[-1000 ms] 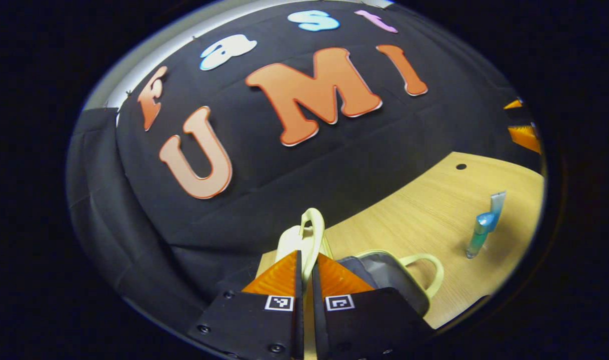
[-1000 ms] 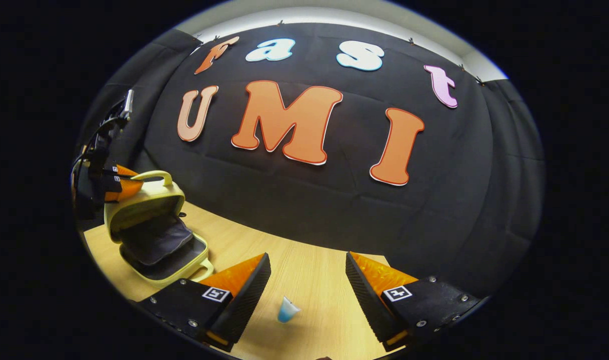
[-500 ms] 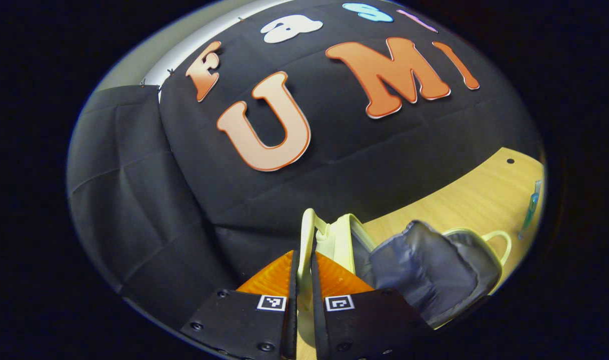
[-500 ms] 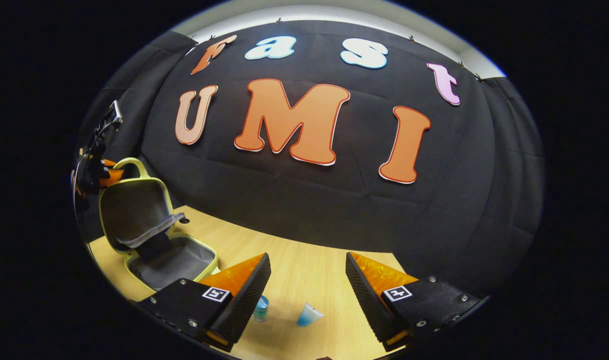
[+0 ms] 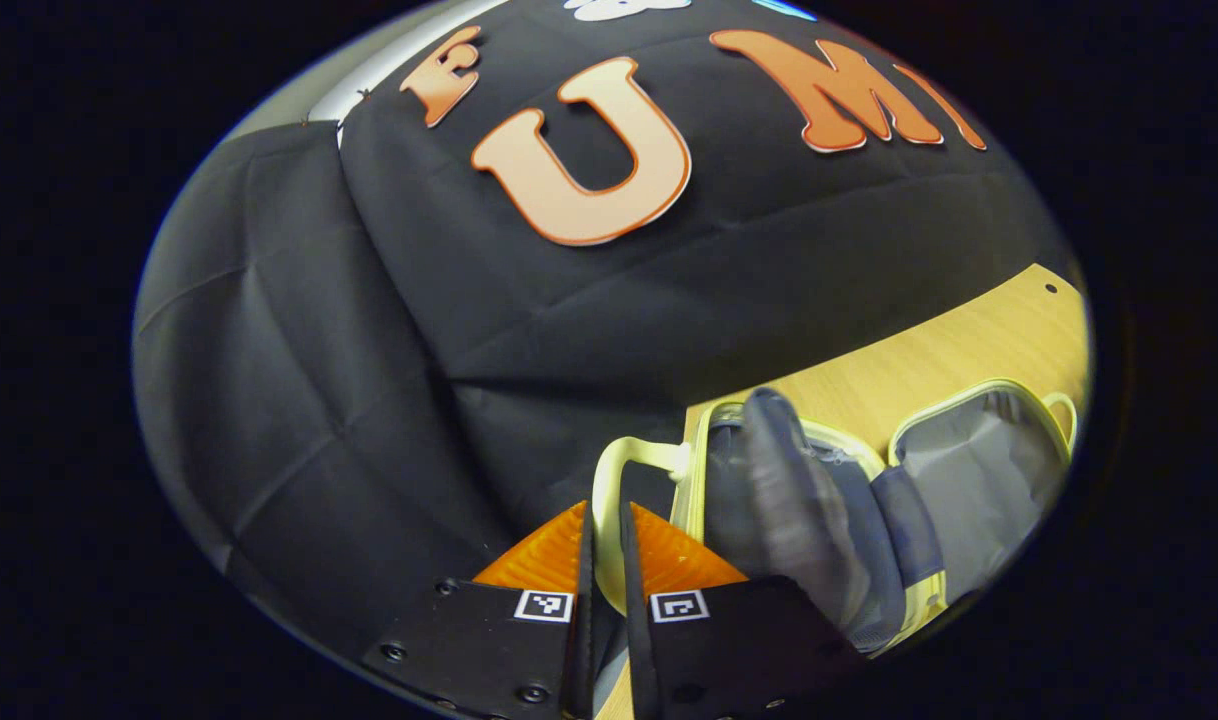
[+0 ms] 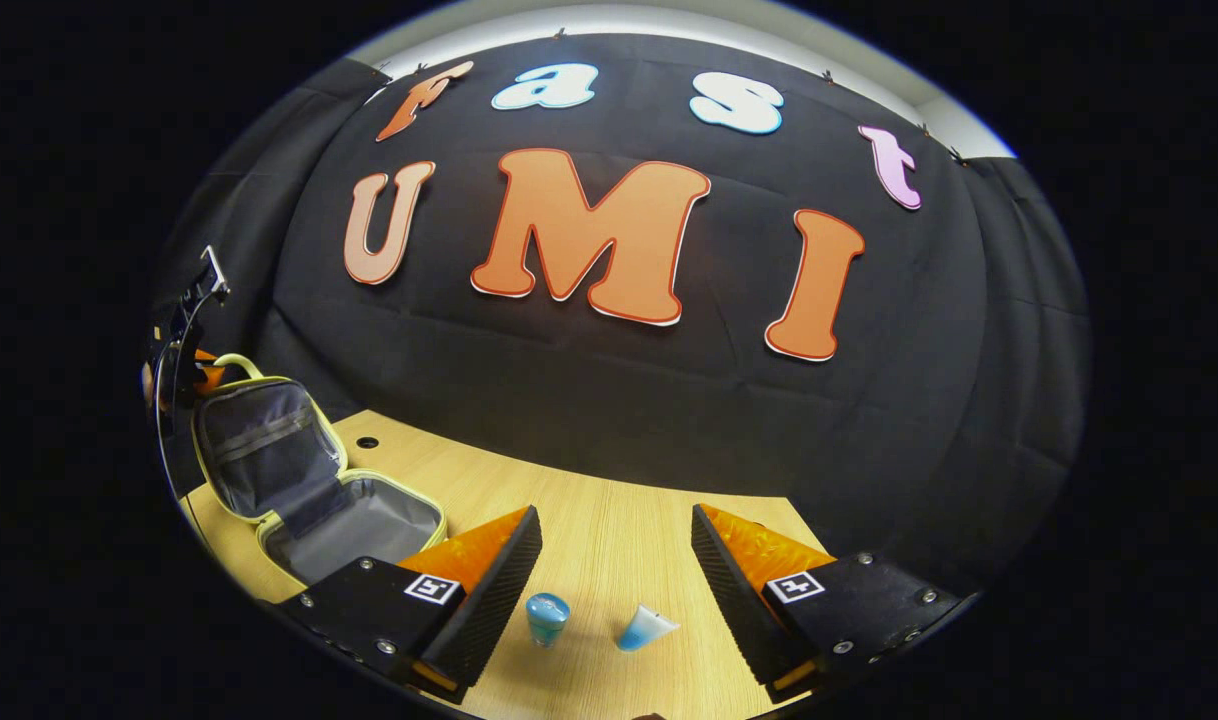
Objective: First open the suitcase, pack the skin care products into it, and then close the suitcase.
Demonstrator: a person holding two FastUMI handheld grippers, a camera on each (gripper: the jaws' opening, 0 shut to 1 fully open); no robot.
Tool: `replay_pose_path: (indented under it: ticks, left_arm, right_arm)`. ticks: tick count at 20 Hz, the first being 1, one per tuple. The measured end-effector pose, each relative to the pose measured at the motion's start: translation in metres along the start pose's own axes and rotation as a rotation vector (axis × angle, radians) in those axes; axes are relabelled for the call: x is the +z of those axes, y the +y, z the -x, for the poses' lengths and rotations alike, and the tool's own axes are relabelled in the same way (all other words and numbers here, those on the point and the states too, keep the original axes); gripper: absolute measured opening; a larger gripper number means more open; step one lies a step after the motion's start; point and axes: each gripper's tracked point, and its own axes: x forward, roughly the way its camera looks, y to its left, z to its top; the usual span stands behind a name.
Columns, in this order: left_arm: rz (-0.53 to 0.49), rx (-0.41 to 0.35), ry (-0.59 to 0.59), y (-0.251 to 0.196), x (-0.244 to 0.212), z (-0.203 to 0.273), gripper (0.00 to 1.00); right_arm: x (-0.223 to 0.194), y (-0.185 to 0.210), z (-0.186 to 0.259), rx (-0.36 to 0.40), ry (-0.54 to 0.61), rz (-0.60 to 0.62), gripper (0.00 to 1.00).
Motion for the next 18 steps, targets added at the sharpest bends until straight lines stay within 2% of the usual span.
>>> replay_pose_path:
  ticks: [2, 6, 8, 9, 11, 12, 14, 17, 18]
  left_arm:
    - [0.013, -0.001, 0.052, -0.002, -0.026, -0.018, 0.11]
    - [0.057, -0.037, 0.154, -0.005, -0.051, -0.032, 0.11]
    - [0.07, -0.024, 0.202, 0.0, -0.063, -0.034, 0.1]
    - [0.072, -0.031, 0.209, -0.006, -0.07, -0.035, 0.19]
    - [0.1, -0.073, 0.212, -0.018, -0.077, -0.035, 0.23]
    - [0.098, -0.058, 0.216, -0.016, -0.074, -0.032, 0.35]
    - [0.123, -0.078, 0.152, -0.03, -0.052, -0.032, 0.43]
    - [0.151, -0.086, 0.076, -0.044, -0.023, -0.016, 0.74]
    - [0.155, -0.081, 0.037, -0.047, -0.009, -0.006, 0.74]
  right_arm:
    - [0.0, 0.002, 0.002, -0.008, 0.006, 0.009, 0.95]
    - [-0.006, 0.0, 0.009, -0.027, 0.025, 0.033, 0.95]
    - [-0.009, -0.003, 0.013, -0.039, 0.037, 0.04, 0.95]
    - [-0.01, -0.005, 0.015, -0.045, 0.041, 0.04, 0.96]
    - [-0.015, -0.008, 0.017, -0.052, 0.05, 0.038, 0.96]
    - [-0.018, -0.009, 0.018, -0.054, 0.057, 0.035, 0.96]
    - [-0.024, -0.012, 0.019, -0.056, 0.061, 0.027, 0.96]
    - [-0.032, -0.015, 0.017, -0.043, 0.067, 0.009, 0.96]
    - [-0.034, -0.016, 0.016, -0.036, 0.068, 0.007, 0.96]
